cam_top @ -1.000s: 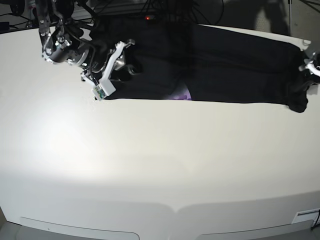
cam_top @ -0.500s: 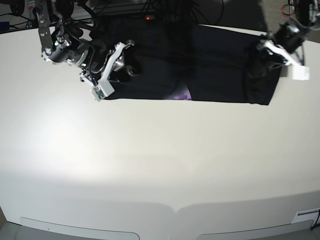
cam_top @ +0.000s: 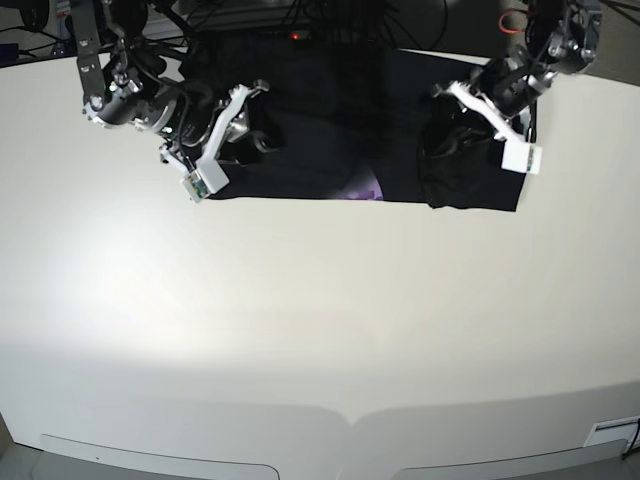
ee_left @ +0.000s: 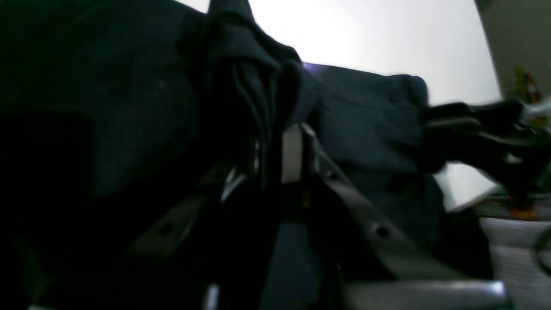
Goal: Fold the T-shirt properly
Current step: 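Move the left gripper inward and grasp the strip's other end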
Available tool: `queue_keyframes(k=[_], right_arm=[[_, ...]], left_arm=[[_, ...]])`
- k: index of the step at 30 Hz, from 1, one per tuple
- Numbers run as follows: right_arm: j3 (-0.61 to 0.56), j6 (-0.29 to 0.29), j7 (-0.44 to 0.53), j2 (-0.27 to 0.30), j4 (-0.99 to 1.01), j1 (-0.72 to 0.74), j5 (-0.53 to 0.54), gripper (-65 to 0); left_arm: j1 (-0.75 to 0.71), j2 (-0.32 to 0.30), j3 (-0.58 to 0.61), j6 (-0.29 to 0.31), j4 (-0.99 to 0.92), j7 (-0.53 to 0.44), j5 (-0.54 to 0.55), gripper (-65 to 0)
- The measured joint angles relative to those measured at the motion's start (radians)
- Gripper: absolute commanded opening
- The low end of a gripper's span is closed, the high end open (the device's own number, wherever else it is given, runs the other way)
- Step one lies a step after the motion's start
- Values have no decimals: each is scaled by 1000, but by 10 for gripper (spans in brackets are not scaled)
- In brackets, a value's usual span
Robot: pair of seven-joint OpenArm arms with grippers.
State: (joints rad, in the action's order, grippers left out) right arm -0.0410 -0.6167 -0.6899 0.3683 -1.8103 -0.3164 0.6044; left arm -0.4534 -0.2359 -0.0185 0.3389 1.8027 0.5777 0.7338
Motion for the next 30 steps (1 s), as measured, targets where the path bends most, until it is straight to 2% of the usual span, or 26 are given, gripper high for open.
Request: queue_keyframes(k=[1, 5, 7, 9, 14, 18, 20, 24, 30], right_arm=[[0, 0, -1, 0, 0, 0, 0, -404], [0, 0, -3, 0, 0, 0, 0, -404], [0, 0, -3, 0, 0, 0, 0, -404], [0, 0, -3, 0, 0, 0, 0, -404], [0, 0, -3, 0, 0, 0, 0, -404], [0, 0, -4, 0, 0, 0, 0, -404], [0, 0, -4, 0, 0, 0, 0, -404], [0, 0, -7, 0, 0, 0, 0, -404], [1, 0, -19, 0, 0, 0, 0, -404]], left_arm=[[5, -2, 10, -18, 0, 1, -27, -650], [5, -2, 38, -15, 0, 1, -38, -648], [5, -2, 40, 24, 0, 2, -24, -486], [5, -2, 40, 79, 0, 8, 45, -386], [7, -2, 44, 219, 0, 95, 237, -379], [7, -2, 43, 249, 0, 95, 285, -379], [8, -2, 42, 249, 0, 95, 269, -379], [24, -1, 19, 249, 0, 95, 143, -379], [41, -2, -142, 243, 0, 49, 31, -379]])
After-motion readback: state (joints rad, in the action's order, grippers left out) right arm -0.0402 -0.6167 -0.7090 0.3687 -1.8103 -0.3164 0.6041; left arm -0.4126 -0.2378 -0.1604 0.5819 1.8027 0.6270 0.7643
